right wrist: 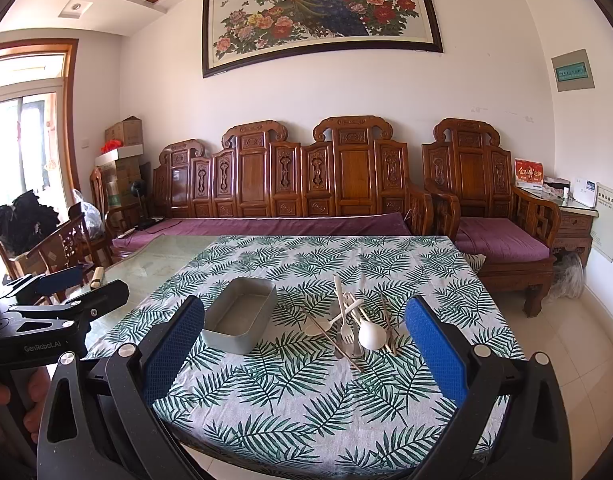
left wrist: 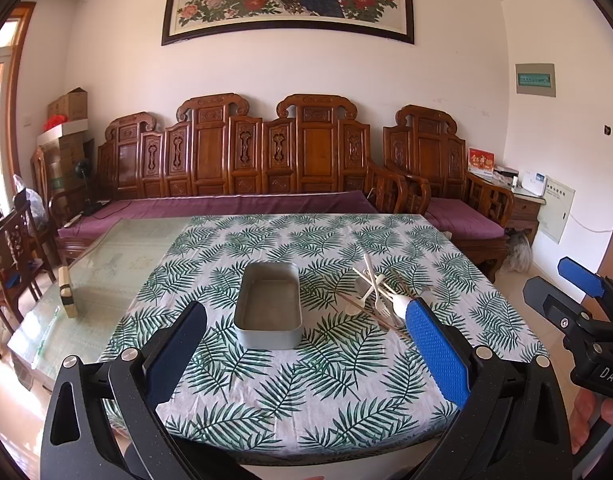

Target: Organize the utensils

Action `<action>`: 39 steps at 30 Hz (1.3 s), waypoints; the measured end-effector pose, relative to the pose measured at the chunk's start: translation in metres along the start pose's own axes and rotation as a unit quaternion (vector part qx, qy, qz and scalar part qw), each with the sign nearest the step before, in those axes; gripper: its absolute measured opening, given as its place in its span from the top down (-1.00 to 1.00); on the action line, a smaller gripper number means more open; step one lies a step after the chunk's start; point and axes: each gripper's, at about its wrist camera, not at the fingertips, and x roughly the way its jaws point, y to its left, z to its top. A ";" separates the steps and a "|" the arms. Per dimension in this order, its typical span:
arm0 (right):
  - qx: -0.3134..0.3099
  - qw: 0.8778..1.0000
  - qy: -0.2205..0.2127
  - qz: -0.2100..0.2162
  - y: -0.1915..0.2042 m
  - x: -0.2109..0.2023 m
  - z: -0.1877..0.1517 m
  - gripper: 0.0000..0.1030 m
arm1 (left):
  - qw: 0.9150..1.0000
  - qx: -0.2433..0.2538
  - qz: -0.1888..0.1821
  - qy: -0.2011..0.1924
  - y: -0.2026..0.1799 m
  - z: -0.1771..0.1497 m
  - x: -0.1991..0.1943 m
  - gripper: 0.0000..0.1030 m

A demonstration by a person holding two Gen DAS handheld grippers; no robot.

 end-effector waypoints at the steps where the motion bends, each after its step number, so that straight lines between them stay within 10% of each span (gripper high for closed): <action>1: 0.000 1.000 0.000 0.000 0.000 0.000 0.000 -0.95 | 1.000 0.000 0.000 0.000 0.000 0.000 0.000 -0.88; 17: -0.008 0.999 0.029 0.010 -0.020 0.047 -0.010 -0.94 | 0.998 0.002 -0.022 0.057 -0.004 -0.002 0.057 -0.88; 39: -0.001 0.989 0.146 0.034 -0.113 0.237 -0.042 -0.12 | 0.986 0.033 -0.082 0.141 -0.042 -0.017 0.216 -0.88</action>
